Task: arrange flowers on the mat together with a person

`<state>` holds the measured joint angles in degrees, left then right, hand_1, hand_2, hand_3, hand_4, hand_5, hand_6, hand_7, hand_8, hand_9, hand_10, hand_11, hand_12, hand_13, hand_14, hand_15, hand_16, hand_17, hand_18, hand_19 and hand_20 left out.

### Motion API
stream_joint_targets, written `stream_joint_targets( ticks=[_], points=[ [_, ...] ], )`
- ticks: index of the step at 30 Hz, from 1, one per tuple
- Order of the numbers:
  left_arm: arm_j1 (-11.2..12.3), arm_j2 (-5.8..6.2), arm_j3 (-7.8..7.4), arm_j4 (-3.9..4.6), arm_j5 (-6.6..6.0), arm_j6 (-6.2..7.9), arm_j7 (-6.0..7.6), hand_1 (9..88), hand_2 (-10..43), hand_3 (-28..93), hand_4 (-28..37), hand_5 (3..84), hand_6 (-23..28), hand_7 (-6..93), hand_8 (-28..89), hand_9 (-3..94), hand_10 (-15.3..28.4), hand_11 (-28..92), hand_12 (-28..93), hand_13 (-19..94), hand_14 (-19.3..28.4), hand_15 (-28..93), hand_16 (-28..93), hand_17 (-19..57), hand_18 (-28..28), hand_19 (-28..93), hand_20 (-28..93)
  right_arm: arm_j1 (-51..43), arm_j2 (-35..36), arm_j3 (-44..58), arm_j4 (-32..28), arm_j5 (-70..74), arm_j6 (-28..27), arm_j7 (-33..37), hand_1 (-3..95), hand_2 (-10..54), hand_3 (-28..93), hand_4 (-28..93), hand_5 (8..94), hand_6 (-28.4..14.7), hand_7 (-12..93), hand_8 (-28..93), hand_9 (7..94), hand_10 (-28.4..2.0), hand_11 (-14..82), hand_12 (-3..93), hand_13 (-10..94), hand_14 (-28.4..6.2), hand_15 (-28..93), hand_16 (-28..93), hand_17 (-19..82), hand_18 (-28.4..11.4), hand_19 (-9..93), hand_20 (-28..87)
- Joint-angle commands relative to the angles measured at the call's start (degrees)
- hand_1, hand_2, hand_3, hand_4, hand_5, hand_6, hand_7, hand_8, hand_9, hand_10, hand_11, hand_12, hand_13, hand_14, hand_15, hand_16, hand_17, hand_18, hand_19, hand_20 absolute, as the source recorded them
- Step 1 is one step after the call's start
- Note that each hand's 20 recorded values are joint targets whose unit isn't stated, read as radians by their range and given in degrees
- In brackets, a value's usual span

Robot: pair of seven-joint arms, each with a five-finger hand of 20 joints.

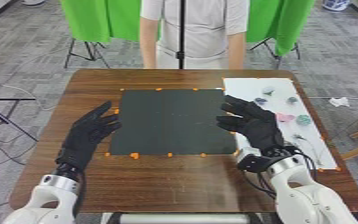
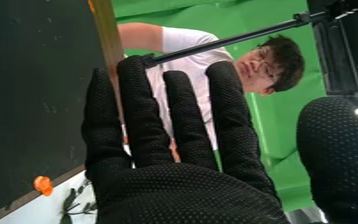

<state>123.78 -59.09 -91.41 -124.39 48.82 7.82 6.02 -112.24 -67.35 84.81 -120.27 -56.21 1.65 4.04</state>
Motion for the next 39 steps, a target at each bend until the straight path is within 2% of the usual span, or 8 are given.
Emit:
stream_joint_targets(
  ticks=[1,4,13,14,18,20,26,39],
  points=[
    [1.2,-0.47,-0.27,-0.05,-0.08,0.45,-0.62,23.5,5.4,78,-27.0,36.1,6.0,10.1,-8,36.0,18.5,22,10,26,26.3,46,-6,-10.0,25.7,46,13,-0.2,-0.5,-0.3,-0.1,-0.3,-0.1,0.4,8.4,17.2,85,-27,46.5,-0.3,17,-13,43.9,-14.3,7.1,12.8,39,-19.7,27,14,12,-25.8,54,15],
    [1.4,-0.25,-0.16,-0.14,-0.26,0.66,-0.32,23.5,5.4,78,-27.1,36.1,6.0,10.0,-8,36.1,18.5,22,10,26,26.3,46,-6,-10.0,25.7,46,13,-0.4,-0.5,-0.2,-0.2,-0.3,-0.2,0.4,8.4,17.2,85,-27,46.5,-0.3,17,-13,43.9,-14.3,7.2,12.8,39,-19.8,27,14,12,-25.8,54,15],
    [1.1,-0.23,-0.16,-0.28,-0.07,0.43,-0.70,23.6,5.5,78,-27.0,36.1,6.1,10.0,-8,36.0,18.6,22,10,26,26.4,46,-6,-10.1,25.8,46,13,-0.8,-0.5,0.0,-0.3,-0.3,-0.3,0.4,8.5,17.3,85,-27,46.5,-0.3,17,-13,44.0,-14.3,7.2,12.8,39,-19.8,28,14,12,-25.8,54,15],
    [1.3,-0.06,-0.08,-0.33,-0.15,0.67,-0.23,23.5,5.5,78,-27.0,36.1,6.1,10.0,-8,36.0,18.6,22,10,26,26.4,46,-6,-10.0,25.8,46,13,-0.6,-0.4,-0.1,-0.2,-0.3,-0.2,0.2,8.5,17.3,85,-27,46.5,-0.3,17,-13,44.0,-14.3,7.2,12.8,39,-19.8,28,14,12,-25.8,54,15],
    [1.0,-0.03,-0.01,-0.23,-0.65,0.59,-0.08,23.6,5.6,78,-27.0,36.0,6.1,10.1,-8,36.1,18.6,22,10,26,26.5,46,-6,-10.1,25.8,46,13,-0.4,-0.4,-0.1,-0.1,-0.2,-0.2,0.1,8.4,17.3,85,-27,46.5,-0.3,17,-13,44.0,-14.4,7.3,12.8,39,-19.8,28,14,12,-25.8,54,15],
    [0.7,-0.10,-0.02,-0.16,-0.31,0.62,-0.26,23.6,5.6,78,-26.9,36.0,6.1,10.1,-8,36.1,18.6,22,10,26,26.4,46,-6,-10.1,25.8,46,13,-0.3,-0.4,-0.1,-0.1,-0.3,-0.1,0.0,8.4,17.3,85,-27,46.5,-0.3,17,-13,44.1,-14.4,7.3,12.8,39,-19.8,28,14,12,-25.8,54,15],
    [0.8,0.08,0.03,-0.20,-0.32,0.62,0.03,23.5,5.5,78,-26.8,36.0,6.2,10.0,-8,36.1,18.5,22,10,26,26.4,46,-6,-10.0,25.8,46,13,-0.5,-0.3,-0.1,-0.2,-0.1,0.1,-0.3,8.5,17.3,85,-27,46.6,-0.4,17,-13,44.1,-14.4,7.3,12.8,39,-19.7,28,14,12,-25.8,54,15],
    [0.4,-0.22,-0.10,-0.03,-0.21,0.46,-0.36,23.7,5.5,78,-26.9,36.1,6.3,10.3,-8,36.0,18.6,22,10,26,26.5,46,-6,-10.0,25.8,46,13,-0.4,-0.4,-0.1,-0.1,-0.1,0.0,-0.3,8.5,17.3,85,-27,46.5,-0.3,17,-13,44.2,-14.4,7.3,12.8,39,-19.8,28,14,12,-25.8,54,15]
  ],
)
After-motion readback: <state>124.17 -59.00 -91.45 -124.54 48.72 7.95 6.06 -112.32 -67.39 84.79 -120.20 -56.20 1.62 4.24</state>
